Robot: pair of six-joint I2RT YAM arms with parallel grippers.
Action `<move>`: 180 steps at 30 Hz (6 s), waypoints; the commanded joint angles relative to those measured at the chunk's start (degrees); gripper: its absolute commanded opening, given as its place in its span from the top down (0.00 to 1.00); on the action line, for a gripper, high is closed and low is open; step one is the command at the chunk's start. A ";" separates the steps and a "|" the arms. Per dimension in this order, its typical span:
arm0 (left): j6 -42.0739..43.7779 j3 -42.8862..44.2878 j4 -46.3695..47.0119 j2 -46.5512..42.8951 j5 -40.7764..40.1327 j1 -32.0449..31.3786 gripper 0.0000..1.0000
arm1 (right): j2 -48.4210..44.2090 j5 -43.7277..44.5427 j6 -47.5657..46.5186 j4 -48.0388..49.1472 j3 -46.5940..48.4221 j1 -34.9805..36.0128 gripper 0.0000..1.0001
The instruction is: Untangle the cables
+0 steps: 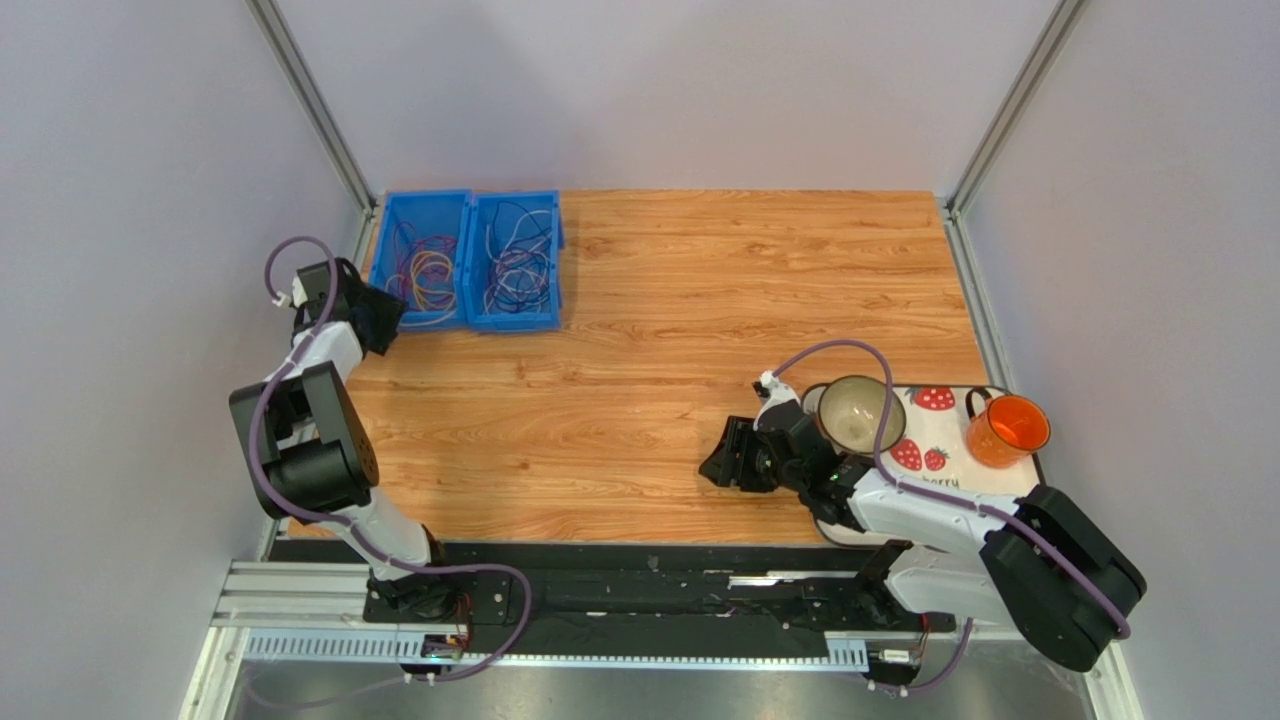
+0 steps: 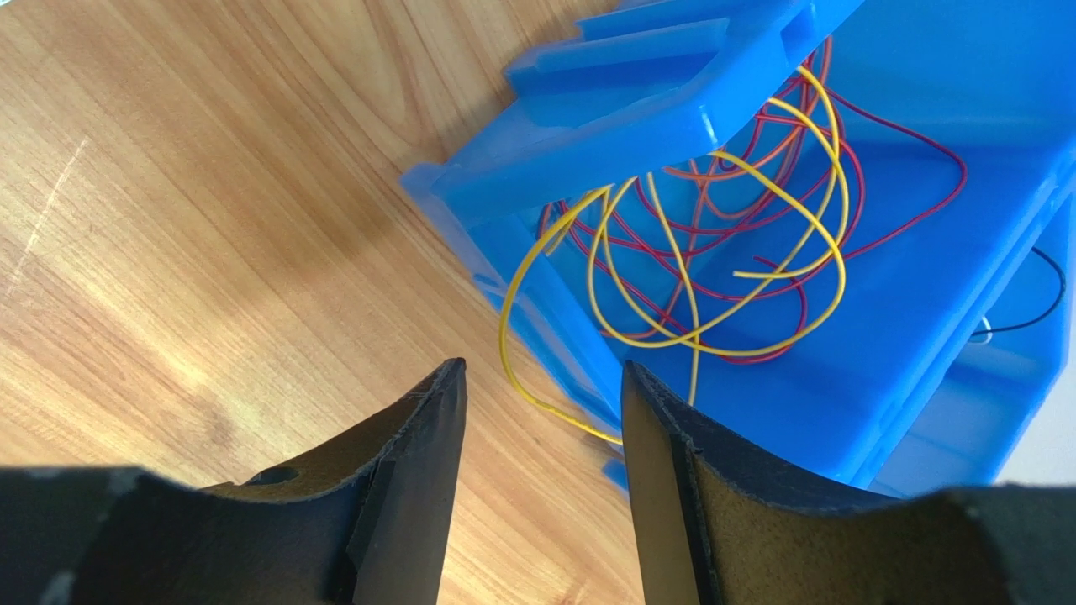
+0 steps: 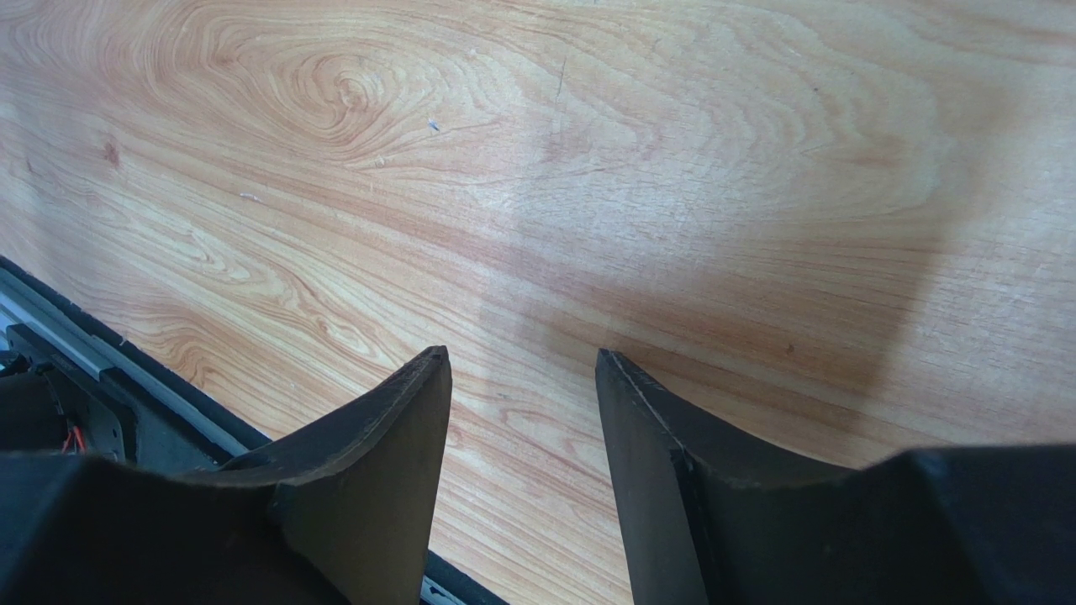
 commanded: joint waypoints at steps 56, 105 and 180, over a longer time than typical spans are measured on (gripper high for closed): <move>11.38 24.92 -6.86 3.88 6.80 -4.58 0.33 | 1.88 0.13 -1.45 -4.54 -0.81 0.06 0.46; 51.20 -40.97 35.63 -44.31 -34.60 -33.76 0.04 | -5.94 21.75 -23.78 -15.08 27.67 -1.17 0.00; 51.38 -43.36 63.00 -20.47 -12.88 -24.18 0.01 | 10.49 14.19 -41.97 47.23 -3.72 -38.61 0.00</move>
